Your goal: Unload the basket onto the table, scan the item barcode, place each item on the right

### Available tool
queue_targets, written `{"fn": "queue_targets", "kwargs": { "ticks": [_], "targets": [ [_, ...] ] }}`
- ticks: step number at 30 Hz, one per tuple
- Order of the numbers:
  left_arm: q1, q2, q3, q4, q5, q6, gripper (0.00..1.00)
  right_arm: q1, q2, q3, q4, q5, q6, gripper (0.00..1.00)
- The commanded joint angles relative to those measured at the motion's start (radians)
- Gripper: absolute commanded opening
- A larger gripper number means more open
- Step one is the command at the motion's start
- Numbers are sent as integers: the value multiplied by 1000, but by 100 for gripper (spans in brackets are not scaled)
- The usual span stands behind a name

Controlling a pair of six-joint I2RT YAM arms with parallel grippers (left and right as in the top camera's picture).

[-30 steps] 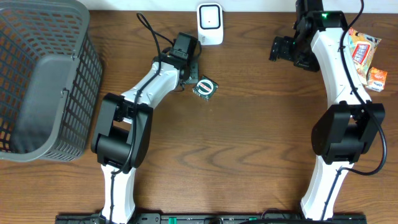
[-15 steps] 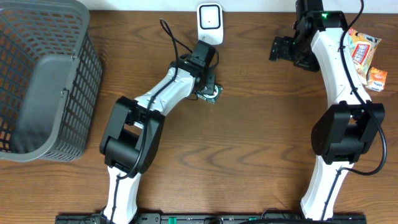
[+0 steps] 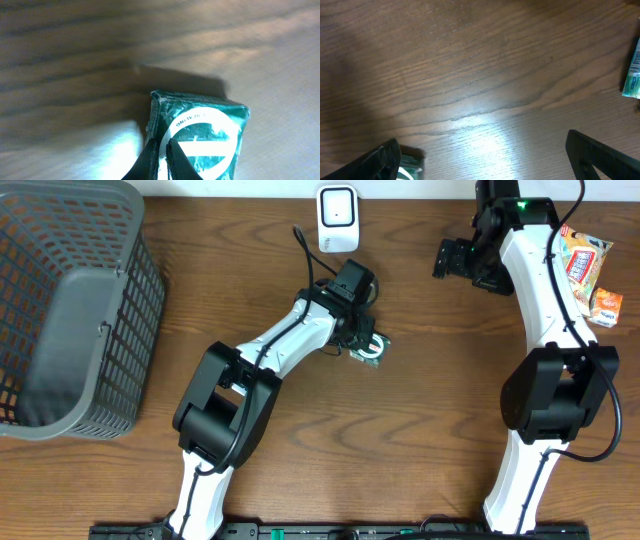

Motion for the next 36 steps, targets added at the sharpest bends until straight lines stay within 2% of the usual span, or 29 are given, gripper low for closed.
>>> {"fn": "queue_targets", "kwargs": {
  "ticks": [1, 5, 10, 11, 14, 16, 17, 22, 23, 28, 31, 33, 36],
  "targets": [
    [-5, -50, -8, -11, 108, 42, 8, 1, 12, -2, -1, -6, -11, 99],
    [6, -121, -8, -11, 82, 64, 10, 1, 12, -2, -1, -6, -11, 99],
    [48, -212, -8, -41, -137, 64, 16, 1, 12, -2, -1, -6, -11, 99],
    [58, -230, -8, -54, -174, 64, 25, 1, 12, -2, -1, -6, -11, 99],
    [93, -278, -8, -103, -246, 64, 39, 1, 12, -2, -1, -6, -11, 99],
    [114, -300, -8, -136, -277, 64, 58, 1, 12, -2, -1, -6, -11, 99],
    [127, -309, -8, -155, -305, 64, 61, 1, 12, -2, -1, -6, -11, 99],
    [203, -322, -8, -246, -478, -88, 65, 1, 12, -2, -1, -6, -11, 99],
    [219, -321, -8, -257, -477, -91, 72, 1, 12, -2, -1, -6, -11, 99],
    [292, -321, -8, -322, -517, -90, 86, 1, 12, -2, -1, -6, -11, 99],
    [340, -321, -8, -341, -517, -101, 88, 1, 12, -2, -1, -6, -11, 99],
    [362, -321, -8, -356, -514, -102, 100, 1, 12, -2, -1, -6, -11, 99],
    [389, -321, -8, -386, -514, -101, 98, 0, 12, -2, -1, -6, -11, 99]
  ]
}}
